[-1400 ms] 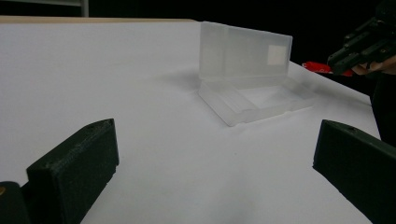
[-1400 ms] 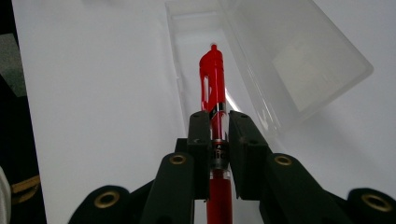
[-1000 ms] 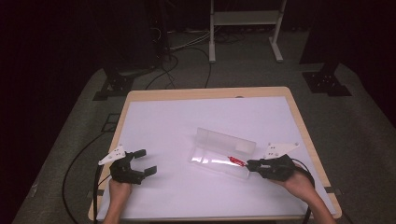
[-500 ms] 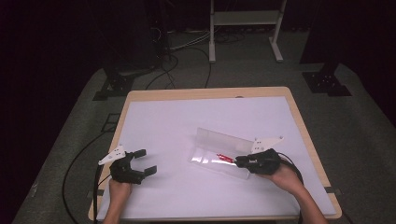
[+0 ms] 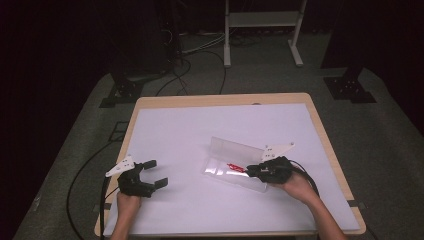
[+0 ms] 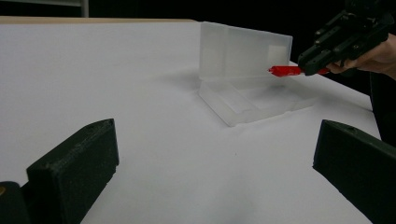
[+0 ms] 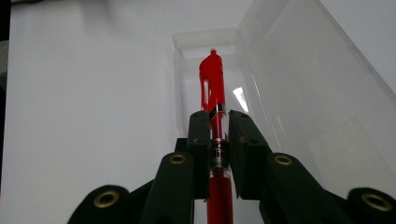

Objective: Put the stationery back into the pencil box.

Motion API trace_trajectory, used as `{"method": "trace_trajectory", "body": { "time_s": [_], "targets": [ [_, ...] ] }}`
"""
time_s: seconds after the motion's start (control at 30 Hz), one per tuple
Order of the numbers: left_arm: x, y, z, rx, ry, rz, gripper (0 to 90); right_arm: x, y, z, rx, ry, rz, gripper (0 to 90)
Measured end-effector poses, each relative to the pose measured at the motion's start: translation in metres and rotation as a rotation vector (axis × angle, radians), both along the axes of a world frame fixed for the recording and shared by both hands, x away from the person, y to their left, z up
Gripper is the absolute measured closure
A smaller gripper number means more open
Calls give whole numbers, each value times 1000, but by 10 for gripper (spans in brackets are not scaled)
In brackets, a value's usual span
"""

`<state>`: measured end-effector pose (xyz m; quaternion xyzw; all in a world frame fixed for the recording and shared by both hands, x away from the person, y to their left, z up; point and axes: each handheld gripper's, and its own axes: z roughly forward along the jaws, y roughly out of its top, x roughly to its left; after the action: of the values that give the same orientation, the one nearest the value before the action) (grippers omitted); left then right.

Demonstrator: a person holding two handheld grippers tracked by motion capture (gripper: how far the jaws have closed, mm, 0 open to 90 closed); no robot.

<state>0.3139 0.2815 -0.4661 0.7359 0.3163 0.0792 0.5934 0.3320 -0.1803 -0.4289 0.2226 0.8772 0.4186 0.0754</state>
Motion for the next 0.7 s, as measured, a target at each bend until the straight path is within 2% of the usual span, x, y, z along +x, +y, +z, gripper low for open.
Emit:
{"method": "trace_trajectory", "body": {
  "time_s": [0.7],
  "targets": [
    [0,0,0,-2,-2,-1,0,15,18,-13,-22,32,6,782]
  ]
}}
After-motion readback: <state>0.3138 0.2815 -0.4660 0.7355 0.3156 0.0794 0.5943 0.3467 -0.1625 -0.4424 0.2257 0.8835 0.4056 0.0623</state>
